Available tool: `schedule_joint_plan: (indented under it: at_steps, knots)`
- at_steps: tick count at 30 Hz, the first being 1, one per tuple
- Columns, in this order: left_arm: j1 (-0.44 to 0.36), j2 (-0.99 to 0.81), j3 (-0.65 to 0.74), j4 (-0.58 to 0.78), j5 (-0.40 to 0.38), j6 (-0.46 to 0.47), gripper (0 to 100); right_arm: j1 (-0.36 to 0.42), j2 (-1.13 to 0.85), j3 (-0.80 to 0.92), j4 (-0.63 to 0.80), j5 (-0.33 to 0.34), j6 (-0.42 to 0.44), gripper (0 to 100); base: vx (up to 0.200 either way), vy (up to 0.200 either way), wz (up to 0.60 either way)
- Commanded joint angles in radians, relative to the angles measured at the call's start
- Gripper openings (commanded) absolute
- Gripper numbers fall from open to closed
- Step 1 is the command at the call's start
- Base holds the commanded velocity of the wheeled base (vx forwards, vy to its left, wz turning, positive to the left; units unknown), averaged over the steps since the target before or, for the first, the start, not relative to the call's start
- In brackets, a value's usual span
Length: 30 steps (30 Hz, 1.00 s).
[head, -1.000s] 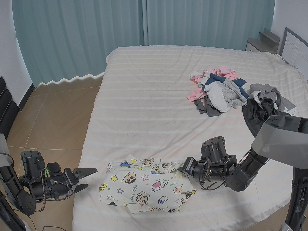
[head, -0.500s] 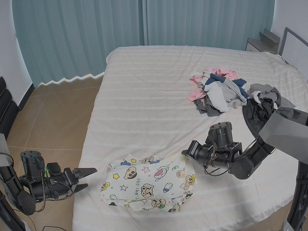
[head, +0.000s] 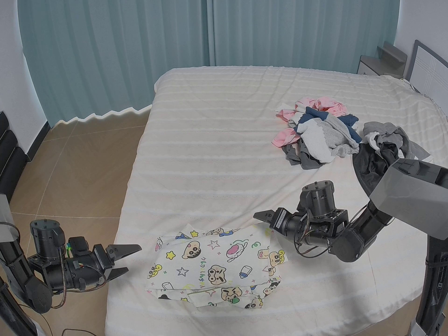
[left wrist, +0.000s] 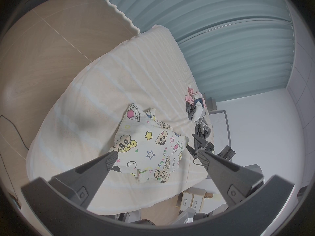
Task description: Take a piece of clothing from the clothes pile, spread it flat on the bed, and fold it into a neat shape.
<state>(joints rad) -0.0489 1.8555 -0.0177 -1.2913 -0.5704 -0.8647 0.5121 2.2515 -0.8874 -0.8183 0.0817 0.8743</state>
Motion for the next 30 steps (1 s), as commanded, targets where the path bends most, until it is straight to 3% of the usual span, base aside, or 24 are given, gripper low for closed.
schedule_joint_plan:
  at_steps: [1,12,30]
  knots:
    - [0.0,0.004,0.018,0.0,0.0,0.0,100,0.008,-0.036,0.059,-0.002,0.0,0.002,100,0.0,0.0,0.0]
    - [0.0,0.004,0.018,0.0,0.0,0.0,100,0.086,-0.079,0.185,-0.002,0.041,-0.074,100,0.0,0.0,0.0]
    - [-0.002,0.008,0.018,0.0,0.0,0.001,100,0.138,-0.01,0.202,-0.013,0.078,-0.087,100,0.0,0.0,0.0]
